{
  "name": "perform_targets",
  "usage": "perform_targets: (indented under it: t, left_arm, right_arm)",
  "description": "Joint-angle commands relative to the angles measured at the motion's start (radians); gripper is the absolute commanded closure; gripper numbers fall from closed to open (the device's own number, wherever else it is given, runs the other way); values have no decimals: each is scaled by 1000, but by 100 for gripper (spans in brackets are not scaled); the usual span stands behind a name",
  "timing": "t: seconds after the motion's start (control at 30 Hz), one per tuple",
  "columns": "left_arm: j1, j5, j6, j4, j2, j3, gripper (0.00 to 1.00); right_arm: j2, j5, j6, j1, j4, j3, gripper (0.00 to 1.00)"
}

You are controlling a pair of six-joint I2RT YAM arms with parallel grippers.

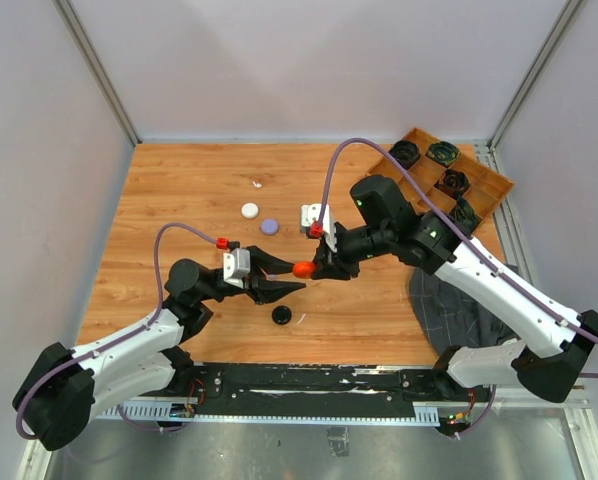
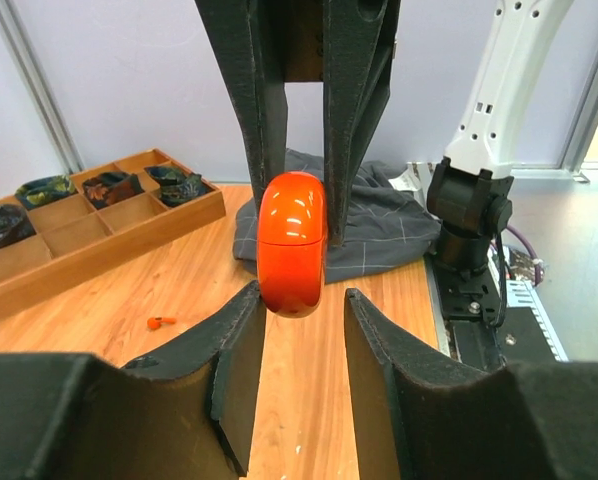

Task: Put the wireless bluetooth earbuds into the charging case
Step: Pick up the charging case at the center of the board.

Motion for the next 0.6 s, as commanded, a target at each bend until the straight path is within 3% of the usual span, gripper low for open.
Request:
perform_targets:
  t: [0.0,0.33,0.57]
  left_arm:
    - [-9,28,16,-14,1,27,58]
    - [-9,33,9,-17,9,34,61]
    - [-9,33,1,-17,13,39,72]
  right_arm:
    - [14,61,-19,28,-62,53,99]
    - [54,101,-24,66,-102,90,99]
    - [65,123,-24,81,-107,103,99]
